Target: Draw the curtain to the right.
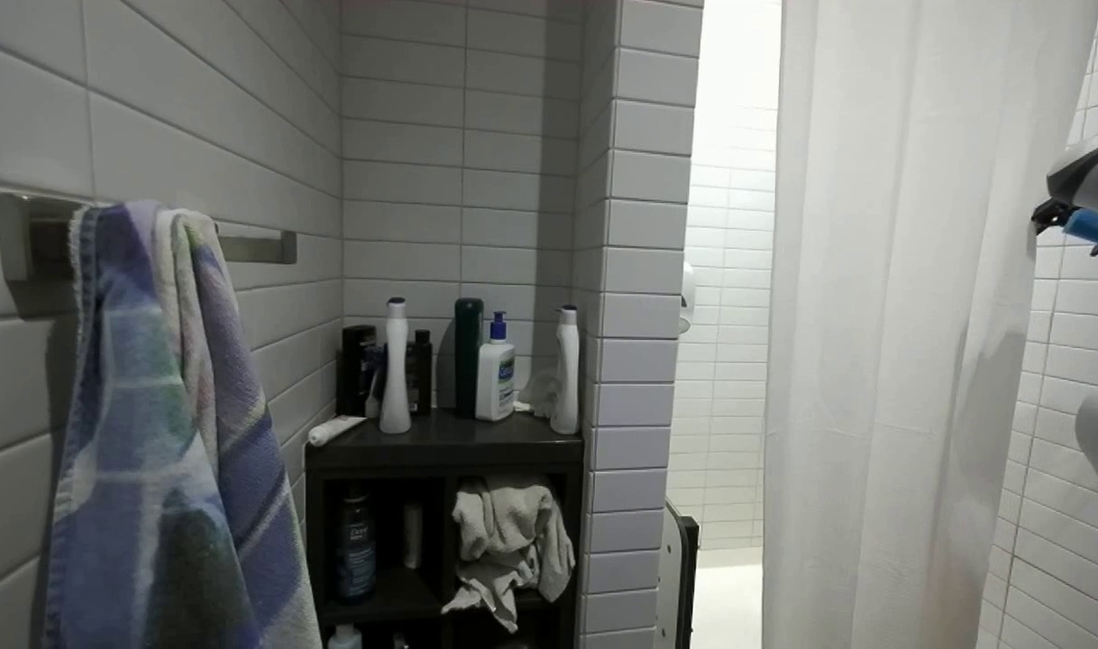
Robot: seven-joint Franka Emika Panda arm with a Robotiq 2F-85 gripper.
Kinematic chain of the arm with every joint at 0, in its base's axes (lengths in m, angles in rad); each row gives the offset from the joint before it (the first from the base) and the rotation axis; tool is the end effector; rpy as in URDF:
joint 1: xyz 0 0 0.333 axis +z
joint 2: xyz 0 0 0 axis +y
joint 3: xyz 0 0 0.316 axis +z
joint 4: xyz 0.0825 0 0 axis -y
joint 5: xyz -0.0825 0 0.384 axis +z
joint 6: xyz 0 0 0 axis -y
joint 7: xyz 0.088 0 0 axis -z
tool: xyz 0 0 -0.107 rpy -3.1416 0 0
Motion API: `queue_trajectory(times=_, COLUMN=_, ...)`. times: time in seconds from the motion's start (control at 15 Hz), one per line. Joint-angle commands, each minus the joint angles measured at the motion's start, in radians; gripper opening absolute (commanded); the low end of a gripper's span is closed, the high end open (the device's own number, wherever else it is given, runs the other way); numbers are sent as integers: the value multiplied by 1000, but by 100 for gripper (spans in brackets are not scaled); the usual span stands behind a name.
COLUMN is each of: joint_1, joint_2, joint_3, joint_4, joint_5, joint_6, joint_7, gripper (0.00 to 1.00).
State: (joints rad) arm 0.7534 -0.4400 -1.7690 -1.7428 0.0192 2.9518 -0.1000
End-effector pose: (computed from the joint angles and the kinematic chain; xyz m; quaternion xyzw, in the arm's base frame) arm 0.2100 -0.6175 0.6218 0.6841 -0.4802 0.5359 0.1193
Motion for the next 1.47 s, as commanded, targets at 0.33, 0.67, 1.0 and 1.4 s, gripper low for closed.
queue_trajectory(times=0.33, joint_1=-240, joint_2=-15, joint_3=238, joint_4=-182, joint_5=-15, joint_6=158, joint_7=-36, gripper=100)
queue_trajectory(times=0.67, joint_1=-307, joint_2=-59, joint_3=307, joint_4=-250, joint_5=-20, joint_6=281, joint_7=-49, gripper=100)
queue_trajectory(times=1.0, joint_1=-383, joint_2=-136, joint_3=409, joint_4=-310, joint_5=-44, joint_6=333, joint_7=-61, gripper=100)
queue_trajectory(times=1.4, joint_1=-457, joint_2=-274, joint_3=521, joint_4=-405, joint_5=-149, joint_6=307, joint_7=-143, gripper=100)
